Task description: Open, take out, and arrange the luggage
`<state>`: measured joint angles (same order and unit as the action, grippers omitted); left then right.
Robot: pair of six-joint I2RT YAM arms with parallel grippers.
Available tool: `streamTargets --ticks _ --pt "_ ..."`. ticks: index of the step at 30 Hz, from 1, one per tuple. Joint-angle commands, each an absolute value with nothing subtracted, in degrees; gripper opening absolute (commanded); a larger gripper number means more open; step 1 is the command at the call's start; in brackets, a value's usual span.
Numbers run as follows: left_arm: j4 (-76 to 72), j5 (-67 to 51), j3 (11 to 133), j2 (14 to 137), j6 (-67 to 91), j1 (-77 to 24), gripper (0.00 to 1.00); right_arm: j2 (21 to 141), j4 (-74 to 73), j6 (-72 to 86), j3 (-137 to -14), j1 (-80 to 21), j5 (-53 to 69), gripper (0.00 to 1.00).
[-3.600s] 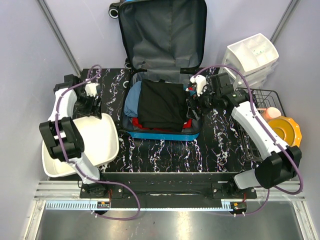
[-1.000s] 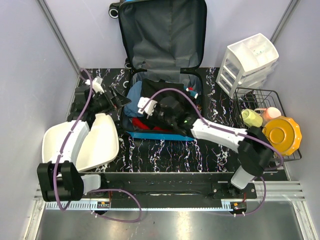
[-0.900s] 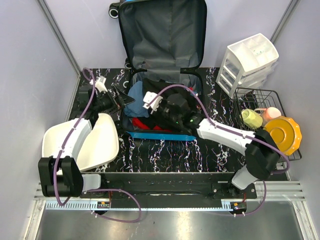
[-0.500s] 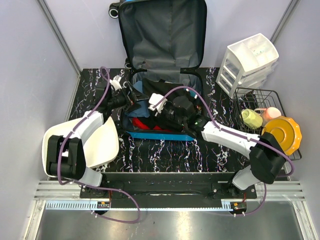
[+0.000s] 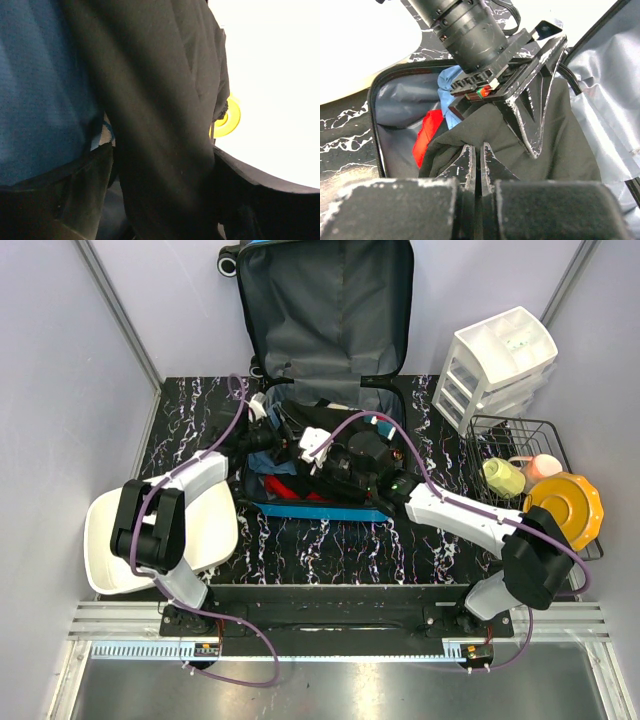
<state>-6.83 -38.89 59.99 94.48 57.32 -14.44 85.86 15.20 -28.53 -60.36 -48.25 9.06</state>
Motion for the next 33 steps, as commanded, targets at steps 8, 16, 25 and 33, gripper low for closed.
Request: streamTargets --ticks 8,16,25,33 --pt "16.56 -40.69 68.03 87.9 37.55 -12.31 0.0 80.43 18.29 -25.32 -62.23 -48.25 13.01 0.59" --pt "43.57 -36.83 62.67 76.21 11.89 5.78 0.0 77.35 9.67 -22.59 -61.97 -47.2 6.86 0.94" --pt "60.73 -26.82 61.79 73.47 -18.7 28.37 0.0 76.11 8.61 -23.64 -60.38 -44.91 7.03 0.98" --pt "64.78 -21.54 63.19 77.25 -42.85 46.22 0.0 76.99 7.91 -24.08 -60.91 -43.59 8.52 0.99"
